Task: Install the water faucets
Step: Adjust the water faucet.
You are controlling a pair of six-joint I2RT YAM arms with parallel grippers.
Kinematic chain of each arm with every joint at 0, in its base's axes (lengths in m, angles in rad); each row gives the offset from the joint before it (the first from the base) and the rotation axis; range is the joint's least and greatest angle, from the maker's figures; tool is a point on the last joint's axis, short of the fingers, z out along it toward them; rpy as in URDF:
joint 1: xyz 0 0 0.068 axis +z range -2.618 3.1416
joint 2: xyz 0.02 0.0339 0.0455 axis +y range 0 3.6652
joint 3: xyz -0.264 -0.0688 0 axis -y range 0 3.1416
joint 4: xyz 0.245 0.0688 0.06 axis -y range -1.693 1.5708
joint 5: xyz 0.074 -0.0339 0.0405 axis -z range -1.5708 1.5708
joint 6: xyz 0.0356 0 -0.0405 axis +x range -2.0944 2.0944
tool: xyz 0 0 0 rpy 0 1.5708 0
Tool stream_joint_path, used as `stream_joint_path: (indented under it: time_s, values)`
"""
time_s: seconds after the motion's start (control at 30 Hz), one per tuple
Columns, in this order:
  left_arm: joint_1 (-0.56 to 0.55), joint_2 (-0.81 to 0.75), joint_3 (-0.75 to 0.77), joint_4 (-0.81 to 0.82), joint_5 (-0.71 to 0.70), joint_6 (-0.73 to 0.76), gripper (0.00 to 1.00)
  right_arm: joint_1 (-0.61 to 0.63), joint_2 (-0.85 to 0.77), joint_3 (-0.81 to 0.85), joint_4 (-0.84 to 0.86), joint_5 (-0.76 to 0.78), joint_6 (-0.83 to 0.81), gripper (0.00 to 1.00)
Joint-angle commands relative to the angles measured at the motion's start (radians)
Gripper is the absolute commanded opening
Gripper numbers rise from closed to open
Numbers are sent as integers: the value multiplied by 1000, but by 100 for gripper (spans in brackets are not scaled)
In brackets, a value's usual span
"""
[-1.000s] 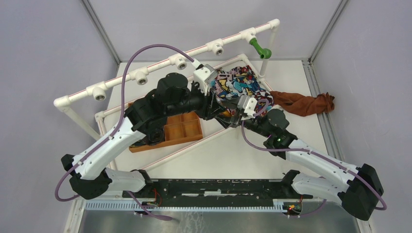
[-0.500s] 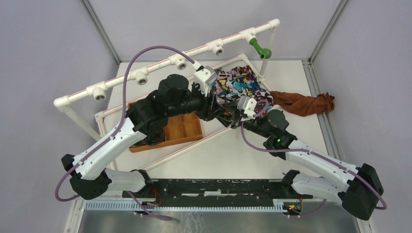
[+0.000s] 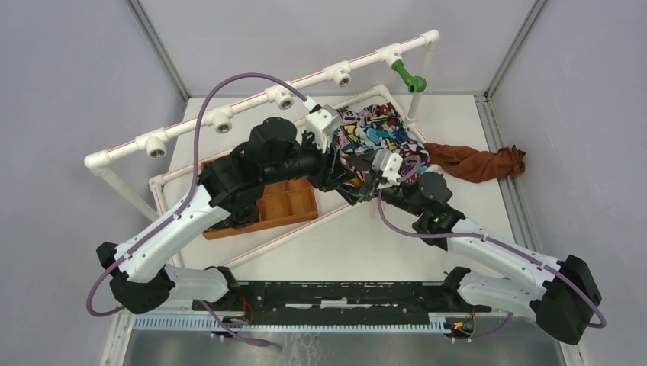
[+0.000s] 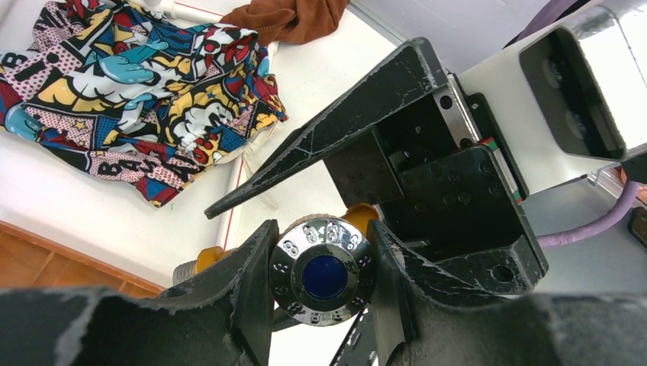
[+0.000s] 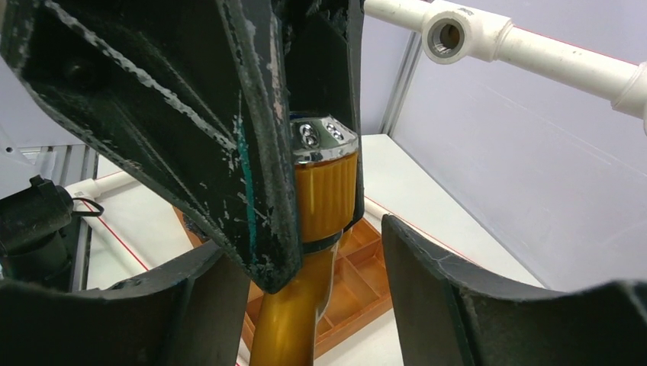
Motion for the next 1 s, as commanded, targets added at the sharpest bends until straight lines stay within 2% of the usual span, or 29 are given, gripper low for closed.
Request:
stream_joint_path:
  time_s: [0.0,0.13,0.4,0.7,0.87,0.97]
  values:
    - [0,-25,14,42,16,-27,2,2,4,-4,31,27,3,68]
    - [0,-28,16,39,11,-21,2,2,5,-12,29,25,5,73]
    - [0,-22,37,31,1,-14,2,1,-4,-35,72,20,23,73]
    - [0,-14,39,38,11,-16,2,2,30,-25,134,-21,79,61]
    - [0,-21,39,38,9,-14,2,2,36,-23,141,-11,86,49]
    - [0,-23,36,34,3,-11,2,2,37,-22,140,-12,89,45]
